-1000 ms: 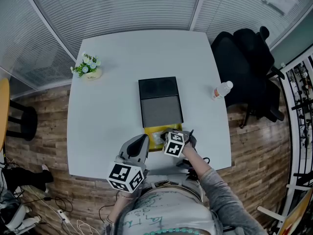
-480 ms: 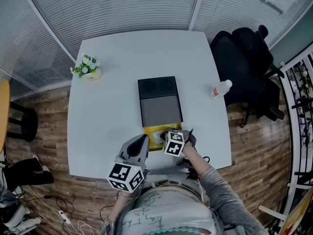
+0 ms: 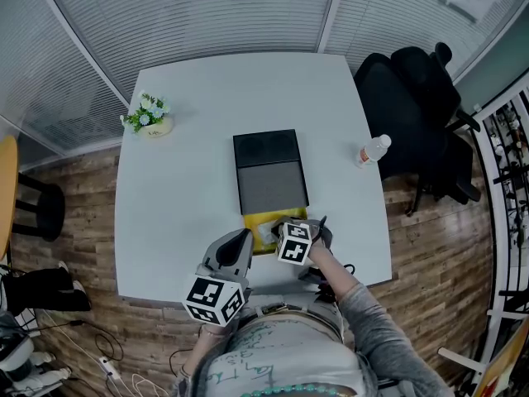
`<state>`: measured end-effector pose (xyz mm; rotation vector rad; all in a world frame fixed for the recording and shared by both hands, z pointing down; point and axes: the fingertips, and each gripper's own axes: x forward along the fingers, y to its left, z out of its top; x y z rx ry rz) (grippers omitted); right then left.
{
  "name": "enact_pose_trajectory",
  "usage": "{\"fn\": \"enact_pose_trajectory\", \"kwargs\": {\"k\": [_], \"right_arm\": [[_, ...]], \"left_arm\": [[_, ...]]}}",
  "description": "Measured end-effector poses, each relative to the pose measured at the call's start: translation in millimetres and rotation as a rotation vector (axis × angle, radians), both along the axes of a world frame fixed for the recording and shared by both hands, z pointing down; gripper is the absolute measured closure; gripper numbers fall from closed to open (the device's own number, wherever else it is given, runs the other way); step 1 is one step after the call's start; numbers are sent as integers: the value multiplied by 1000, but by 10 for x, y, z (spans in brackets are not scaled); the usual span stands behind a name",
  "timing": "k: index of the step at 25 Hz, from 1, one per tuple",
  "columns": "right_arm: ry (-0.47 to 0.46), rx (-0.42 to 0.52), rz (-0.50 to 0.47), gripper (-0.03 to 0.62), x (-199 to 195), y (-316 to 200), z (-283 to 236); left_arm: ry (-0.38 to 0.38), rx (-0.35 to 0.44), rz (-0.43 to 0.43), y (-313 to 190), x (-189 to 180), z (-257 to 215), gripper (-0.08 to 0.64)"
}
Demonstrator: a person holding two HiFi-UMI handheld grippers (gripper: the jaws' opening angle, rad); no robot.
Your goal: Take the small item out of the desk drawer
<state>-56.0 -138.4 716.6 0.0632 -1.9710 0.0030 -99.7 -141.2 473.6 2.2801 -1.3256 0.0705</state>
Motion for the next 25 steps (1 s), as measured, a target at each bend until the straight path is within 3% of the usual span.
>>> {"fn": "enact_pose_trajectory", "kwargs": {"k": [15, 25], "right_arm": [[-50, 51, 24, 589, 59, -48, -772], [-157, 92, 86, 589, 105, -124, -1388]], "left_arm": [[1, -24, -1, 96, 29, 99, 563], [8, -44, 0, 113, 87, 160, 563]]}}
